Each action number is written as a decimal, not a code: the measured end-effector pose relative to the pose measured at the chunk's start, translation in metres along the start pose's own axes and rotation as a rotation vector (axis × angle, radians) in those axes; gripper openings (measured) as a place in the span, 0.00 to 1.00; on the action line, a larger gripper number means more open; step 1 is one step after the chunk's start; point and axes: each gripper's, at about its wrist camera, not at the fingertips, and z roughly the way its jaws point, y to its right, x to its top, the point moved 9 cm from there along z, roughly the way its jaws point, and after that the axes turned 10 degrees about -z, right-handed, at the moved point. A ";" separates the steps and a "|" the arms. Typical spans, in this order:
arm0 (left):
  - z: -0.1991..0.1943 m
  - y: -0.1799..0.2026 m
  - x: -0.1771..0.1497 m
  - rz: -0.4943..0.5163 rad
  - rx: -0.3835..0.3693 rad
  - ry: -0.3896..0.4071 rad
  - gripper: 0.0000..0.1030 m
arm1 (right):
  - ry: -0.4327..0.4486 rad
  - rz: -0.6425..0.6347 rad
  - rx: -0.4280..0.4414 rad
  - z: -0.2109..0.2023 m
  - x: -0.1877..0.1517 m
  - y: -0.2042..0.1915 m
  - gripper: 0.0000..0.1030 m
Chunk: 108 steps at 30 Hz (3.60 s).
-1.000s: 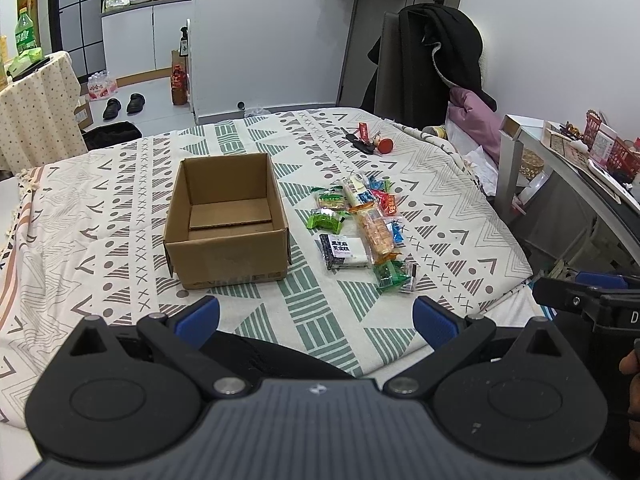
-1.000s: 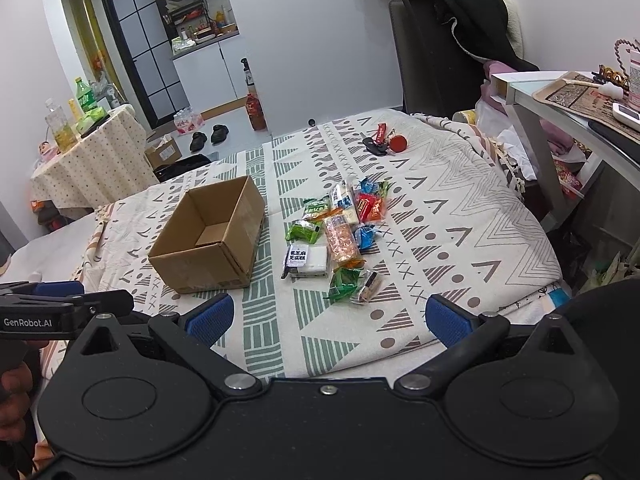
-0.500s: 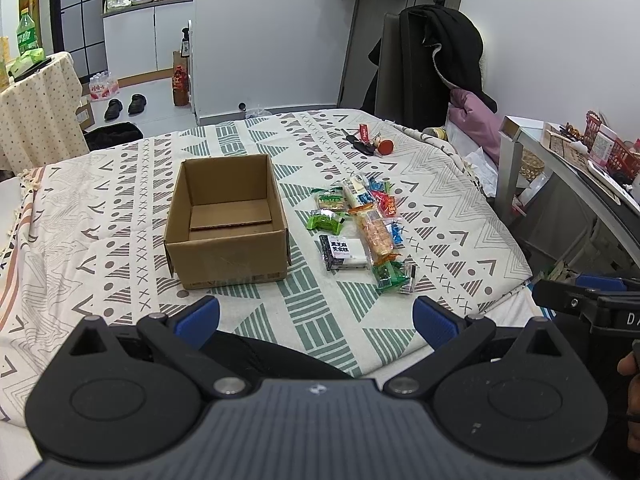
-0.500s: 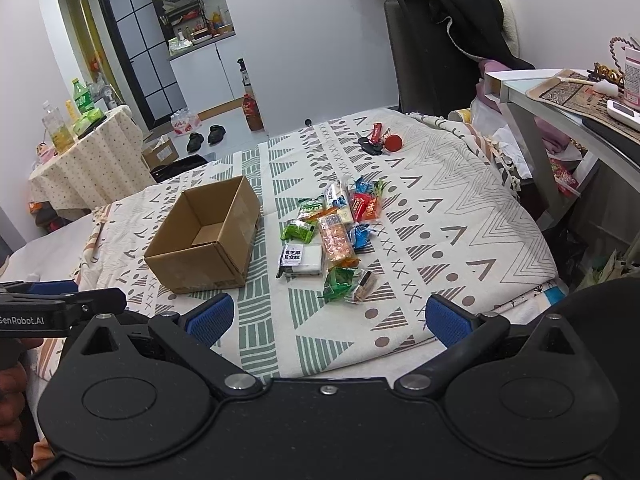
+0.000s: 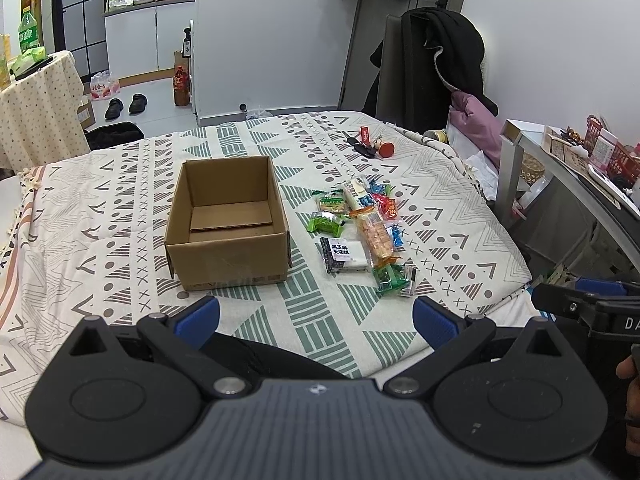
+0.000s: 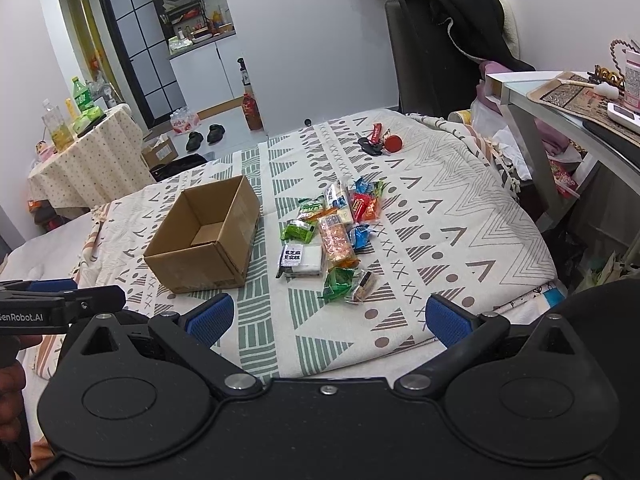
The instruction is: Organize snacks
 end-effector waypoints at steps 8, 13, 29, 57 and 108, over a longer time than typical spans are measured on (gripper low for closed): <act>0.006 -0.001 0.009 -0.012 -0.002 -0.001 0.99 | -0.016 -0.004 -0.003 0.008 0.001 -0.002 1.00; 0.013 -0.004 0.015 -0.024 -0.001 -0.008 0.99 | -0.021 -0.003 0.007 0.014 0.006 -0.003 1.00; 0.058 0.000 0.033 -0.060 -0.018 -0.075 0.99 | -0.087 0.005 0.048 0.054 0.021 0.008 1.00; 0.213 0.039 0.038 -0.125 -0.035 -0.333 0.75 | -0.383 0.262 0.091 0.186 -0.006 0.060 0.56; 0.300 0.044 0.016 -0.149 0.063 -0.464 0.48 | -0.464 0.336 0.063 0.248 -0.021 0.074 0.18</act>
